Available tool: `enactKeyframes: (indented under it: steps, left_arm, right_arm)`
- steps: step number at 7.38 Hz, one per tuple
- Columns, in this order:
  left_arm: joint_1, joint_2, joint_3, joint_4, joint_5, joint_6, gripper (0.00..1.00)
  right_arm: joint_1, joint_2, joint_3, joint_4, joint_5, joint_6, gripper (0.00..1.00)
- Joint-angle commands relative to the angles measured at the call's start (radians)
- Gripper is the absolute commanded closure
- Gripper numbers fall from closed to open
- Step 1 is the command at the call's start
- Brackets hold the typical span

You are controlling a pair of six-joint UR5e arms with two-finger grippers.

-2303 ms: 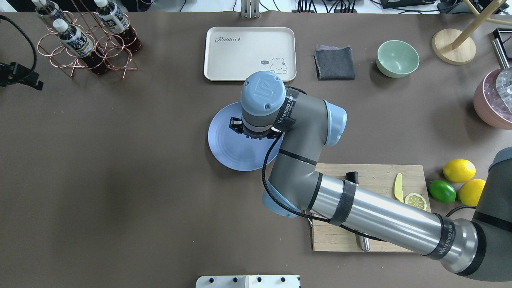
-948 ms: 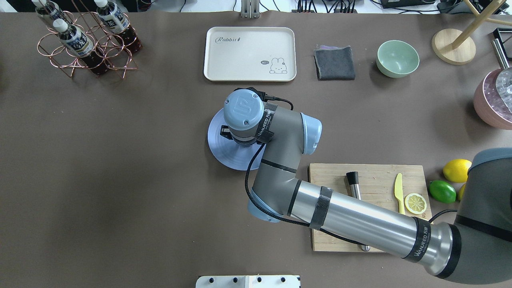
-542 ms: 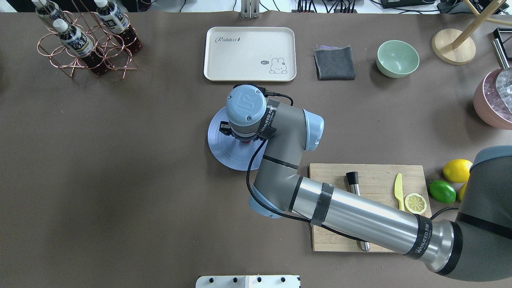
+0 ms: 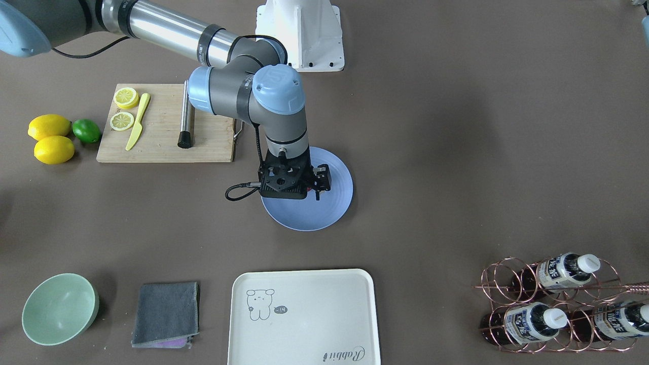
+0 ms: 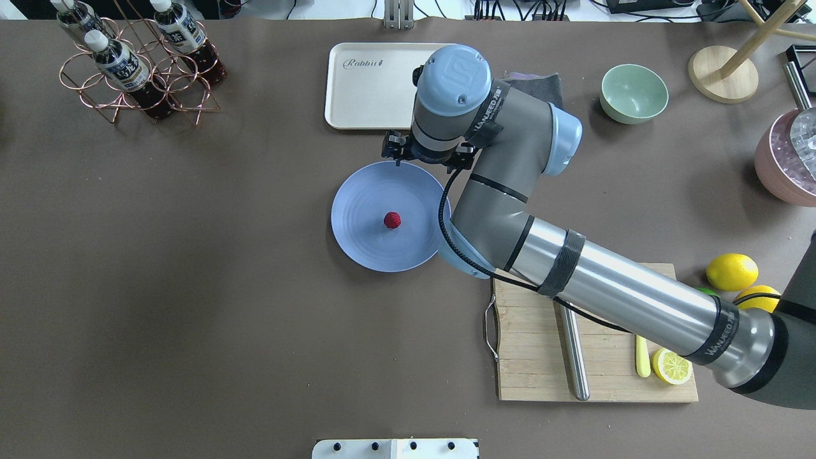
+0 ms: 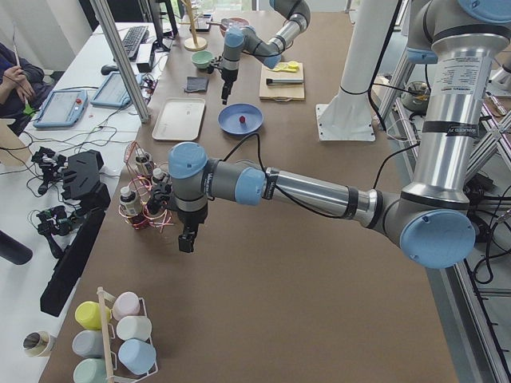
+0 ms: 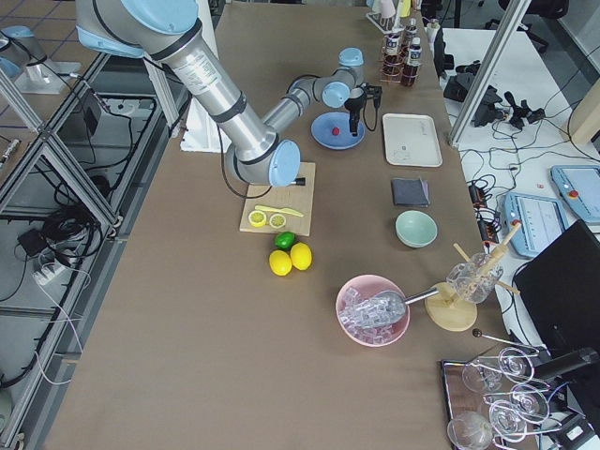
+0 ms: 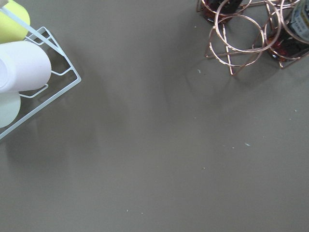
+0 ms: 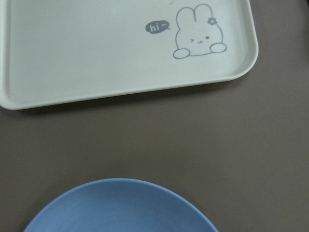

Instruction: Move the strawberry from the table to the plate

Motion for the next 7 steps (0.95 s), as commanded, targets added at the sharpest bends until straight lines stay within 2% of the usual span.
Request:
enactKeyframes:
  steps: [1,2,4,7]
  left_arm:
    - [-0.038,0.007,0.054,0.001,-0.013,0.087,0.02]
    - [-0.038,0.007,0.061,0.0,-0.017,0.085,0.02]
    - [-0.04,0.009,0.063,0.0,-0.04,0.084,0.02]
    - [-0.04,0.029,0.055,-0.014,-0.04,0.09,0.02]
  right_arm:
    - [0.13,-0.16,0.151,-0.032,0.115,-0.186,0.0]
    - [0.216,-0.234,0.199,-0.032,0.166,-0.274,0.0]
    - [0.454,-0.383,0.247,-0.06,0.348,-0.505,0.0]
    - [0.697,-0.548,0.246,-0.216,0.375,-1.07,0.0]
